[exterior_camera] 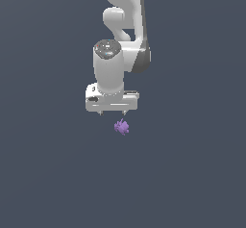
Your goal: Pick up the object and move it to a goal position.
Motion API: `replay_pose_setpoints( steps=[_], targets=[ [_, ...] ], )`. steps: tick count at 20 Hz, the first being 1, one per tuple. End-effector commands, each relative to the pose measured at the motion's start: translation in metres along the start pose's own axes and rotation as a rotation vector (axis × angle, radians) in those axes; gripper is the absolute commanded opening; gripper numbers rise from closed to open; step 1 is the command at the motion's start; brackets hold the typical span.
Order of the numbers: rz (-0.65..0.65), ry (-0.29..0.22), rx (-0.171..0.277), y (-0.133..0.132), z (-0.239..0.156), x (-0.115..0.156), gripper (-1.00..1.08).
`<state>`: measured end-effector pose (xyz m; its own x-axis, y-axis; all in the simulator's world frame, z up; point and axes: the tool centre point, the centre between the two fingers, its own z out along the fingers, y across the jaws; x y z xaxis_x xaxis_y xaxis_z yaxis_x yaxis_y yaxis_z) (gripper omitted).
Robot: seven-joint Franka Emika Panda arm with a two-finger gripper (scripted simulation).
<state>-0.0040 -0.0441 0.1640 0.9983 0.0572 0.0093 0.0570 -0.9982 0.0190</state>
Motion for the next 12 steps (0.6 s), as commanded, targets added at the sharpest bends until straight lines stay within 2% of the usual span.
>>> replay_pose_setpoints(
  steps=[1, 12],
  targets=[
    [-0.054, -0.002, 0.0, -0.003, 0.007, 0.001, 1.0],
    [-0.377, -0.006, 0.008, -0.023, 0.046, 0.003, 1.0]
  ],
)
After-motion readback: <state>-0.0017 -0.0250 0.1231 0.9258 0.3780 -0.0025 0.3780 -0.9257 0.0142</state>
